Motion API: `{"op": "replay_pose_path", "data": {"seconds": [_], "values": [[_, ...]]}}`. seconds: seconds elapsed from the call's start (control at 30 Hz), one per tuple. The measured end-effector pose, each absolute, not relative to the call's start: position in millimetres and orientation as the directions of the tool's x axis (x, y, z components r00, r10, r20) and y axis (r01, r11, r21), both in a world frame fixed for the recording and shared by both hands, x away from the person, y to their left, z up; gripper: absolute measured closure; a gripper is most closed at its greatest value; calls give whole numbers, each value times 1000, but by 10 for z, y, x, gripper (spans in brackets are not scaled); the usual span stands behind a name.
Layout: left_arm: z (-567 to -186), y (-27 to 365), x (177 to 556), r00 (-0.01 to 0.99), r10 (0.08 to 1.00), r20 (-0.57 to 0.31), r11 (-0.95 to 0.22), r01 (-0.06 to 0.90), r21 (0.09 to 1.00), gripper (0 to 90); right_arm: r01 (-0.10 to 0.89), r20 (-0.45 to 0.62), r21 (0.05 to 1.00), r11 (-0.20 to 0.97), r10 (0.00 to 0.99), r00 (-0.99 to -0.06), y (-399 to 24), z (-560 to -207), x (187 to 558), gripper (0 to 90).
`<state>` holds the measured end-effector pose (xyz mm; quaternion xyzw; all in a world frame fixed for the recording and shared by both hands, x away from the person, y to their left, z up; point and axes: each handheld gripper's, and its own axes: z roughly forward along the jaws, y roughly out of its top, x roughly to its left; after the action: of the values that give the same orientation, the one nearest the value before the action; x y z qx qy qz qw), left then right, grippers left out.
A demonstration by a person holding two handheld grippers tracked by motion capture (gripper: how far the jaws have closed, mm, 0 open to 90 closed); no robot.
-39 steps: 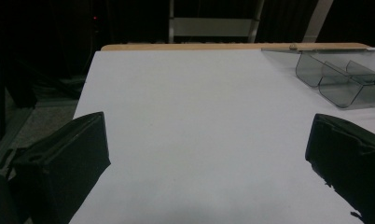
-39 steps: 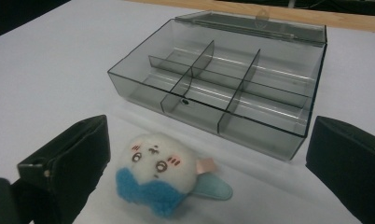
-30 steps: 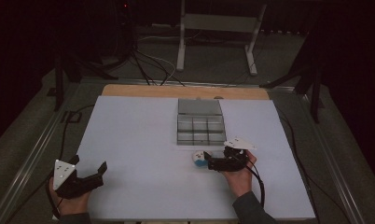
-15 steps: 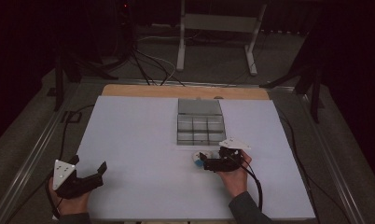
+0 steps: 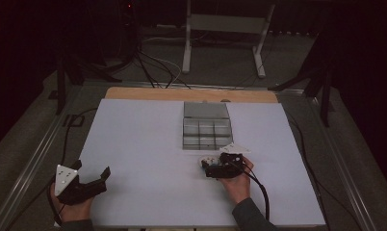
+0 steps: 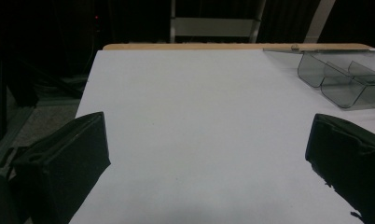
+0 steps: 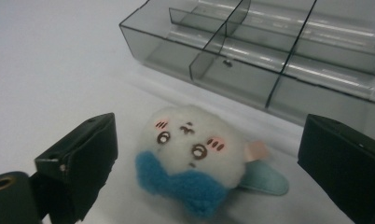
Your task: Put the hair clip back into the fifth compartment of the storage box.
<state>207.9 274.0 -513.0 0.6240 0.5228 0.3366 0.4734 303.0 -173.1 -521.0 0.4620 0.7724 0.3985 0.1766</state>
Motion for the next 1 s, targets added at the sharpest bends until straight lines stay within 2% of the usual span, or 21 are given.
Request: {"op": "replay_pose_path", "data": {"seconds": [0.2, 0.27, 0.47, 0.8, 1.0], "values": [[-5131, 2739, 2081, 227, 971, -74, -7, 334, 942, 5, 588, 89, 759, 278, 851, -517, -1690, -5263, 3042, 100], [-5132, 2736, 2081, 227, 971, -73, -7, 334, 942, 5, 589, 76, 756, 287, 854, -514, -1669, -5284, 3040, 168], [-5132, 2741, 2081, 226, 971, -75, -5, 334, 943, 5, 591, 52, 739, 324, 846, -530, -1605, -5333, 3030, 295], [-5134, 2745, 2082, 224, 972, -75, -4, 334, 943, 6, 579, 8, 736, 350, 851, -525, -1568, -5346, 3009, 347], [-5136, 2748, 2083, 221, 972, -76, -2, 335, 942, 5, 587, 25, 736, 336, 853, -521, -1581, -5336, 3010, 366]]}}
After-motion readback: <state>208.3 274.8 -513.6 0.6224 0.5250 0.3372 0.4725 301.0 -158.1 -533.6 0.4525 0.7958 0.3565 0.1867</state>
